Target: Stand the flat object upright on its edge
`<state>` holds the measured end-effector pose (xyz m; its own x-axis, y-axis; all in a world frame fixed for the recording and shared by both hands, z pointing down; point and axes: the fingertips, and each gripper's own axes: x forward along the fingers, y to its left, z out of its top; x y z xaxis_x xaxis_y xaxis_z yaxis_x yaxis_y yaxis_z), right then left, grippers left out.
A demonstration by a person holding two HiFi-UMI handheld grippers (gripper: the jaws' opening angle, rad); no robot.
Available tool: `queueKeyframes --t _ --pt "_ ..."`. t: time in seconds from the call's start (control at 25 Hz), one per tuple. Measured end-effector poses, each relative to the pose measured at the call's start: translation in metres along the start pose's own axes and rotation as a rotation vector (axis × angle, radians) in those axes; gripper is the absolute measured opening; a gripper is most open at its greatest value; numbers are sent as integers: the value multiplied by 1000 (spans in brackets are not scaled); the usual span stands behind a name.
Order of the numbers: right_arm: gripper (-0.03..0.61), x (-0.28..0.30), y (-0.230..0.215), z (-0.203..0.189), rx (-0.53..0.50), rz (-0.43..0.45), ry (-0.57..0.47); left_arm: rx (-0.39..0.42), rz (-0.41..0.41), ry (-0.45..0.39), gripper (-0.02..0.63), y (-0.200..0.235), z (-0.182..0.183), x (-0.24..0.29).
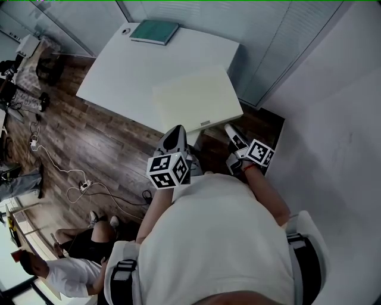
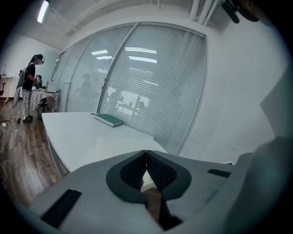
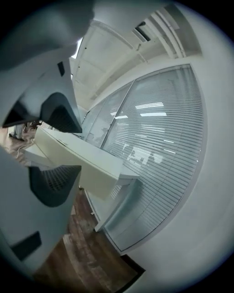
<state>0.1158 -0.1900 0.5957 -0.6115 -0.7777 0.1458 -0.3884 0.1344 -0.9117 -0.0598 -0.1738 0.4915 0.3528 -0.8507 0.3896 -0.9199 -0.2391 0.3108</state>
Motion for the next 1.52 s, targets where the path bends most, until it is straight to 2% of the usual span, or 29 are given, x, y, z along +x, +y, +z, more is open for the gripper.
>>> queueKeyframes --t 0.24,0.36,0.76,1.32,1.52 --pt "385 16 -10 -2 194 69 -60 1 1 7 21 10 5 4" --pt "422 25 -23 0 295 98 -110 -2 10 9 21 20 4 8" --pt "436 55 -50 6 355 23 -184 -14 42 15 21 51 13 16" --pt "436 94 -54 23 381 27 -249 -18 59 17 21 76 23 29" --pt "436 100 -50 27 386 70 -248 -26 77 15 21 83 25 27"
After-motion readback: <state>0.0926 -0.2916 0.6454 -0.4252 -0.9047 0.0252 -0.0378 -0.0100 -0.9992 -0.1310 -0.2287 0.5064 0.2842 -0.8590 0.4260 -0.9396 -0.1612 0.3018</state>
